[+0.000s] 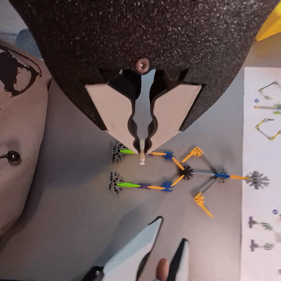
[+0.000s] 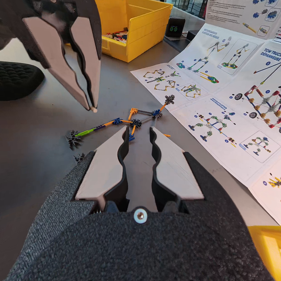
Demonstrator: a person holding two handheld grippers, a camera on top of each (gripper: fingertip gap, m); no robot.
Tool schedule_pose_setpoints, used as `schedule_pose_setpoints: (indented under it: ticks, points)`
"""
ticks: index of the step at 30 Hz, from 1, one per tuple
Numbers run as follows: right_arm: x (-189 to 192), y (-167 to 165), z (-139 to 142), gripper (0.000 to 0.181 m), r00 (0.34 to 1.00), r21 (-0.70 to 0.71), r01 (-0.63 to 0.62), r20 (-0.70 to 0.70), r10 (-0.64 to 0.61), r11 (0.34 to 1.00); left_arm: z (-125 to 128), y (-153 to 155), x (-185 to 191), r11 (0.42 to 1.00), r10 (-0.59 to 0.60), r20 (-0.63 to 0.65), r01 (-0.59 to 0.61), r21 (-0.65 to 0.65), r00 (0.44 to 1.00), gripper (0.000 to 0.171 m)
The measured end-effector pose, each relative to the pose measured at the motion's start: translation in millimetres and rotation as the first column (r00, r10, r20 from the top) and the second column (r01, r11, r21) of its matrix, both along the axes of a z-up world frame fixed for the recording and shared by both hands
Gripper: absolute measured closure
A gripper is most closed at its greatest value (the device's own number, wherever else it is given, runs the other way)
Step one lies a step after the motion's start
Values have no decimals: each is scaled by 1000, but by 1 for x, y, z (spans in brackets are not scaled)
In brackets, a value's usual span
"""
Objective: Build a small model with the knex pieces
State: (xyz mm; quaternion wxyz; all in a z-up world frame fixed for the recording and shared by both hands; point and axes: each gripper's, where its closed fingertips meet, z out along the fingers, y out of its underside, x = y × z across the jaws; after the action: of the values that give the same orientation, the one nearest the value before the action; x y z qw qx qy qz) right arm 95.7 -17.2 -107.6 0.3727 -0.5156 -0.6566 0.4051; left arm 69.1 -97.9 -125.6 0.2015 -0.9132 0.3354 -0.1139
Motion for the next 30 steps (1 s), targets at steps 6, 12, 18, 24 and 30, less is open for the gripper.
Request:
schedule_pose_setpoints:
  ticks: [6,12,18,24,30]
  points:
    - [1,-1,-2,157,1000,45,-3,8,2,999,-26,-11,42,996,-63,-7,62,-65,998,166]
    - [2,0,-6,159,1000,93,-4,24,2,996,-39,-17,54,993,-79,-23,77,-86,997,166]
    - [2,-2,-7,159,1000,116,-15,29,12,993,-39,-19,59,991,-104,-38,100,-91,994,166]
    - [2,-3,-9,159,999,124,-20,35,16,992,-41,-20,60,990,-109,-33,105,-98,993,166]
    - [2,-8,-10,159,999,108,-39,35,35,993,-37,-18,59,992,-103,-26,101,-70,994,156]
